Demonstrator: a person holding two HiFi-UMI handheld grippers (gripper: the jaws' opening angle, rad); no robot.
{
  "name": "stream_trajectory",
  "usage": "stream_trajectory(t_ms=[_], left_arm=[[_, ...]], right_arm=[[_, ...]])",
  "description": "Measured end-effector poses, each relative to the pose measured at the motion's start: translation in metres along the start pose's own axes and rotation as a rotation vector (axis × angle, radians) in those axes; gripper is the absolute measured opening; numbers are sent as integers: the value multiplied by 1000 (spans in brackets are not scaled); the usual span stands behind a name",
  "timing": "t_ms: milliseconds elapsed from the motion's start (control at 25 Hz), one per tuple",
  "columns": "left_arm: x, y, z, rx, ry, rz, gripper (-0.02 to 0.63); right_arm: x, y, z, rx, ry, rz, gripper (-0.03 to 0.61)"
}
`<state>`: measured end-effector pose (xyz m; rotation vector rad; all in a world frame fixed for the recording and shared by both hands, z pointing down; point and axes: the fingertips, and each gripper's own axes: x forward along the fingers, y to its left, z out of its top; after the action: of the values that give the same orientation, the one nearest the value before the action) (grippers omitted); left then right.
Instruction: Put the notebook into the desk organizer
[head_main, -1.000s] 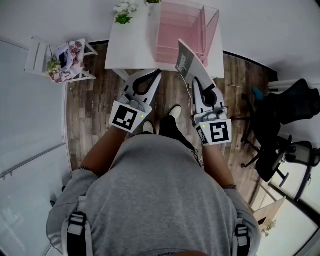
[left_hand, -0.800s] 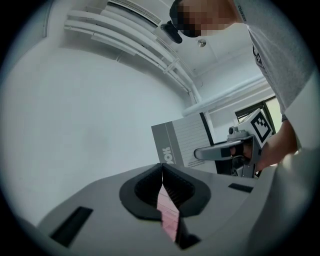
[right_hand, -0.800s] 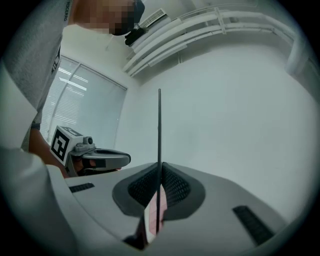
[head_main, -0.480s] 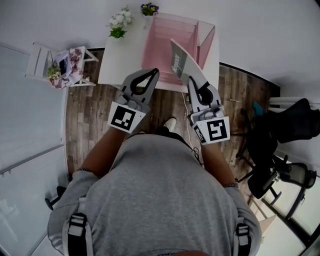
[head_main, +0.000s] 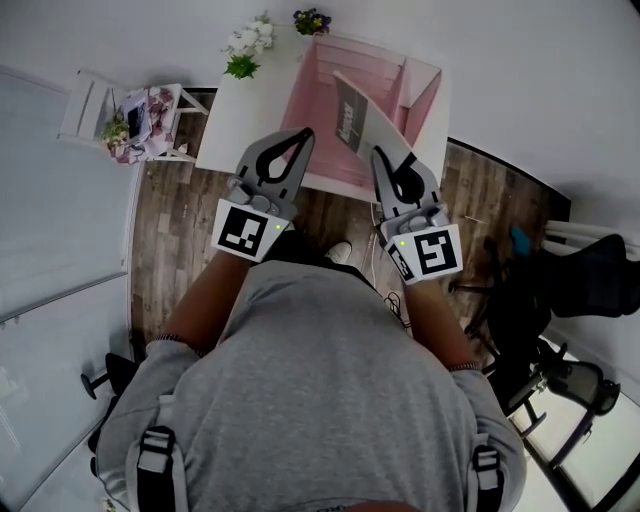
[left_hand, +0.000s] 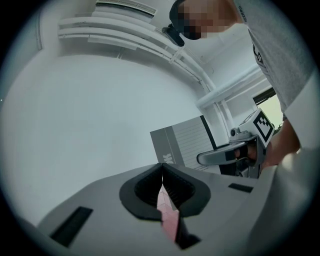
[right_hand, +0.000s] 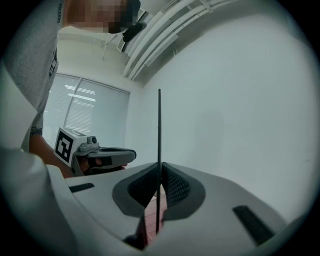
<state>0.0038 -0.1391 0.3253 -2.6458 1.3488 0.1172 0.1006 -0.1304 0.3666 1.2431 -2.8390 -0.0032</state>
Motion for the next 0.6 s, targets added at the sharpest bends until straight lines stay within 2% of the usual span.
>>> stream_trajectory(t_ms=[280,600], left_arm=[[24,30,-7,16,-7,2,20],[53,65,-18,19,-19,-28,20]], right_arm=[[34,-17,-2,36,10,24,17],[77,-32,-12,151,73,60,17]])
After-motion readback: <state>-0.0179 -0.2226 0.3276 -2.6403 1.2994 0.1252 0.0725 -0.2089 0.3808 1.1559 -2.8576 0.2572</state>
